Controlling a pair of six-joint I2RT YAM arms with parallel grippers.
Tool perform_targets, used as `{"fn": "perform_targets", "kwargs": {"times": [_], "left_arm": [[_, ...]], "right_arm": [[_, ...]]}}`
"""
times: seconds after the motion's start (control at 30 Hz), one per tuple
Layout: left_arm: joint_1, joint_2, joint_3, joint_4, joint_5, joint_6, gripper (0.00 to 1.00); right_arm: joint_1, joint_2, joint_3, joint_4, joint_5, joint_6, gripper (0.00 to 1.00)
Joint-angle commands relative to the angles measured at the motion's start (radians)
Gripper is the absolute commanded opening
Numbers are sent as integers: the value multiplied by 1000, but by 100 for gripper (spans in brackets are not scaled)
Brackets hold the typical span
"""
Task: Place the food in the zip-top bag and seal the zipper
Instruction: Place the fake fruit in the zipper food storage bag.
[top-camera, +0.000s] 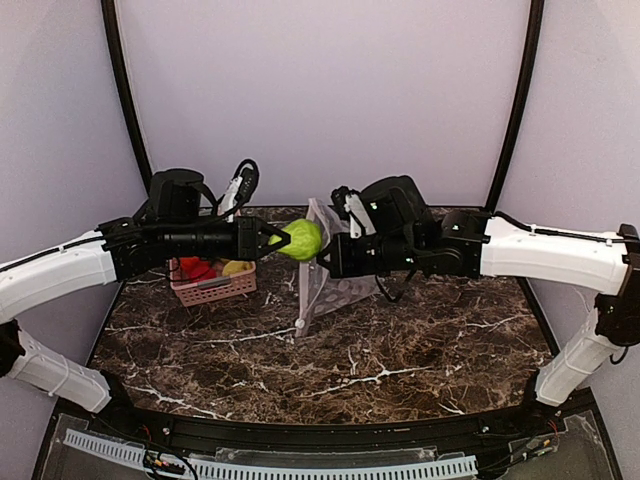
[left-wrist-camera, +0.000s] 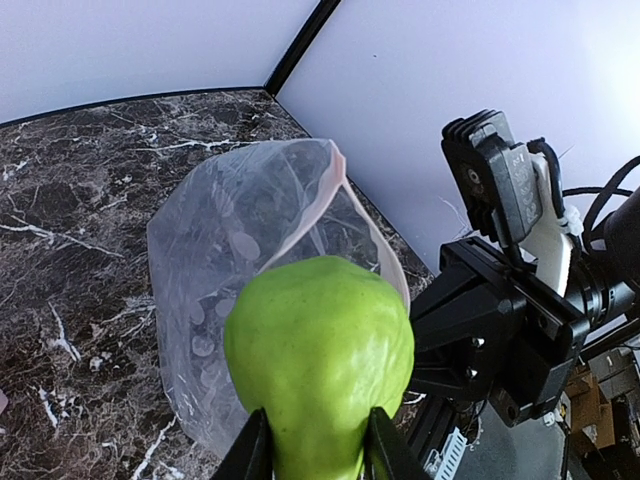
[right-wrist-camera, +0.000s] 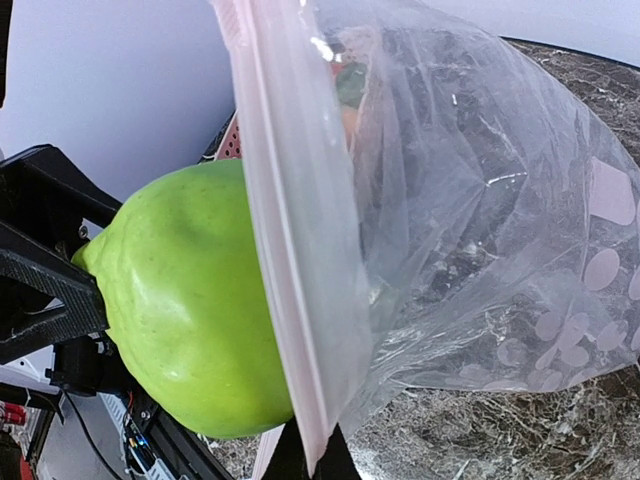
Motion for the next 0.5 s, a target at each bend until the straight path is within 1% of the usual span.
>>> {"fn": "perform_targets", "kwargs": {"times": [0.0,0.1,0.3,0.47], "left_arm": [[-2,24,-12,-5,13,-10,15],[-2,33,-8,-6,-4,-11,14],[-4,56,0,-56,-98,-3,13],[-8,78,5,-57,-107,-2,13]], "right_arm": [[-3,-6,0,63,-40,-4,0],[-2,3,6,68,-64,-6,0],[-2,18,19,68,-69,-10,0],[-2,30,24,70,-93,-13,0]]}}
